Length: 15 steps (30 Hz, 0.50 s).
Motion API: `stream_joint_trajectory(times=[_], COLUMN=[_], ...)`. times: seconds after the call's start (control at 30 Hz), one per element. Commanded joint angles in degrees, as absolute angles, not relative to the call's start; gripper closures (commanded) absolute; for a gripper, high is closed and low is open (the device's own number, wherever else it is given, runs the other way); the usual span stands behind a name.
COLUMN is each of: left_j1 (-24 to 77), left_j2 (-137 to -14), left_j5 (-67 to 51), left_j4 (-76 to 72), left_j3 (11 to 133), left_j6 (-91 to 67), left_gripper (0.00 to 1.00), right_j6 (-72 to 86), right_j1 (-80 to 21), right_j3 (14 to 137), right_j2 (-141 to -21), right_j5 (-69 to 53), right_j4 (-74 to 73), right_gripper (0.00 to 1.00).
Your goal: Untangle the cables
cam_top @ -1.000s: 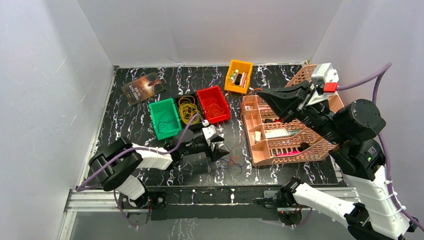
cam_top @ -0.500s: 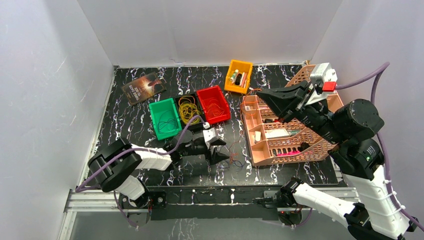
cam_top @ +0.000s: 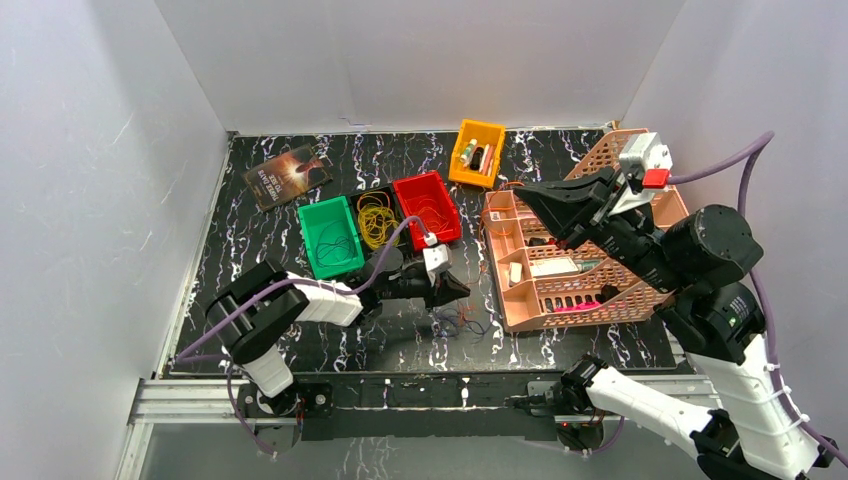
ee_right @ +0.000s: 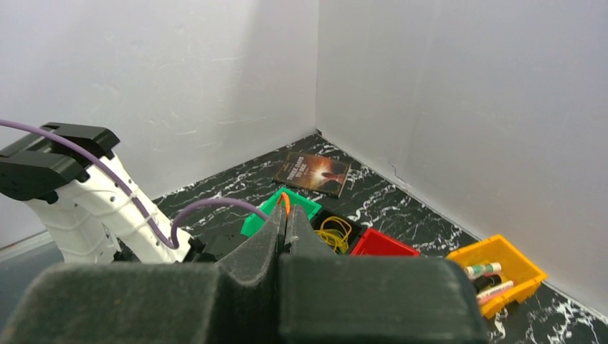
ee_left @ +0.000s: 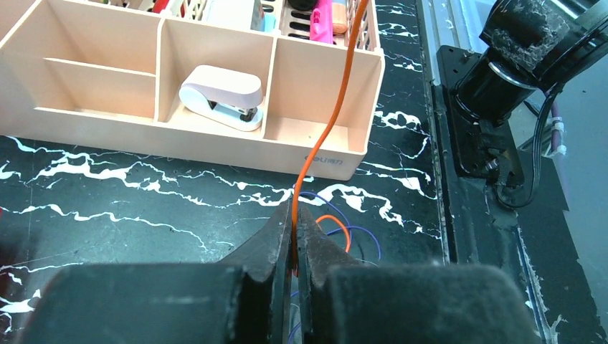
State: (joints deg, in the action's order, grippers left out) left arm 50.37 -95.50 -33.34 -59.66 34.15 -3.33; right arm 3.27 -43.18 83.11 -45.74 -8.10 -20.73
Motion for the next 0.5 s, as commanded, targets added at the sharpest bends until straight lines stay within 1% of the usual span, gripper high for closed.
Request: stream_joint_trajectory(times=[0.0, 0.13, 0.33, 0.47], left_j1=[50.20, 50.17, 50.12, 50.16], left_j2=[-91.29, -83.60, -71.88, -66.80], left_j5=[-34.15, -30.22, -26.81, -25.98], left_j4=[-60.25, -52.45, -41.03, -35.04], left_j3=[33.80, 33.37, 33.44, 32.89], left_j6=[-2.60, -0.62, 3.17, 4.01], left_gripper=[1.00, 1.00, 1.00, 1.00], right_j6=[3.94, 6.75, 12.44, 15.33], right_j1=[-43.11, -43.14, -43.13, -43.10], right_j3=[80.44, 74.14, 62.44, 56.75], right_j2=[-44.13, -42.58, -39.64, -38.78], right_j5=[-3.83, -0.09, 1.92, 9.22], right_j4=[-17.94, -18.11, -16.69, -18.48], right_gripper=[1.00, 1.00, 1.00, 1.00])
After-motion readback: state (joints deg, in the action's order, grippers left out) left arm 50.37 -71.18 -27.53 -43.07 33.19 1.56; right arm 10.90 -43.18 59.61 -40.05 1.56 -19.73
